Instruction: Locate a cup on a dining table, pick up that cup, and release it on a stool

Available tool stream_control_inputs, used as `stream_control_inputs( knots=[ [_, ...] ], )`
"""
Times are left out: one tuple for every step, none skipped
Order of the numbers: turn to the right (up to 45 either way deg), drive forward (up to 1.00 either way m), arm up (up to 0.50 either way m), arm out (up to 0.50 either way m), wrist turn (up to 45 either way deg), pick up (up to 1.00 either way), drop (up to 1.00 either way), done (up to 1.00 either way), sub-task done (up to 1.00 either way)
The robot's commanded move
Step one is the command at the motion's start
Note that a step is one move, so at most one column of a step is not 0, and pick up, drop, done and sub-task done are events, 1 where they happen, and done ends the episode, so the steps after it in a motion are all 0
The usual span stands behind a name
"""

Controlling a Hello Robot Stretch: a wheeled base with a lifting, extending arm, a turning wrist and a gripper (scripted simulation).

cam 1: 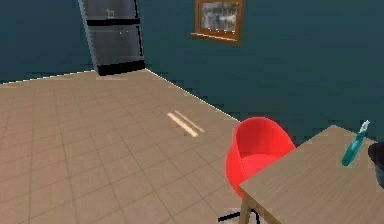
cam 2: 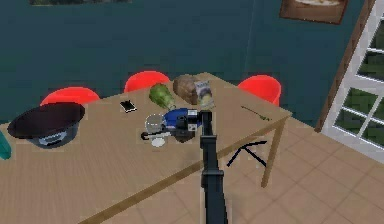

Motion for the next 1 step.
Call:
stream_control_inputs(
  knots=[
    [0.0,0.00,0.00,0.00,0.0,1.00,0.00,0.00,0.00]
  ],
)
